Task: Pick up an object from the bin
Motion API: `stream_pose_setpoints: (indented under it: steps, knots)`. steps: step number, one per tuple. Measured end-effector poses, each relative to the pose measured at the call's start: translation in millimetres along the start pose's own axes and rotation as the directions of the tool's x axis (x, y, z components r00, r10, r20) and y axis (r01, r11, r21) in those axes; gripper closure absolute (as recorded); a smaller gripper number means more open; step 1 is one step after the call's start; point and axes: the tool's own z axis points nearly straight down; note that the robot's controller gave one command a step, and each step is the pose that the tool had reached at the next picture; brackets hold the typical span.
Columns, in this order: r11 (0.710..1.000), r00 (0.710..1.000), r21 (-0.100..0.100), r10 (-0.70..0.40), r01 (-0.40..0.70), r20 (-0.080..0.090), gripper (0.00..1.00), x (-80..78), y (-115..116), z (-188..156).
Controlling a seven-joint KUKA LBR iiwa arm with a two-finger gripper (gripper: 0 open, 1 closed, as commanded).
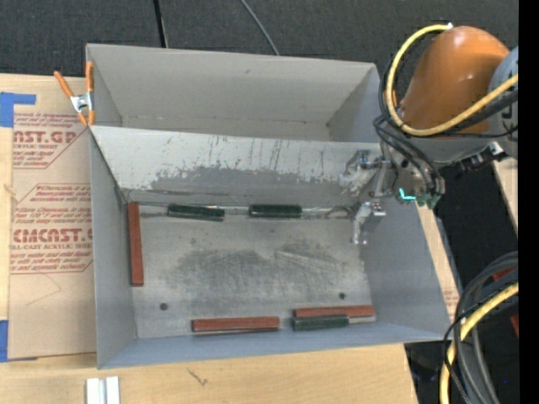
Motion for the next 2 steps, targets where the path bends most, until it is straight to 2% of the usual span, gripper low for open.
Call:
stream_pose_setpoints:
  steps: [1, 2]
  knots:
    - [1.000, 1.000, 0.001, -0.001, 0.001, 0.008, 0.00, -1.5, 0, -4]
    - [1.000, 1.000, 0.002, -0.024, 0.024, 0.010, 0.00, 35.5, 60, 52]
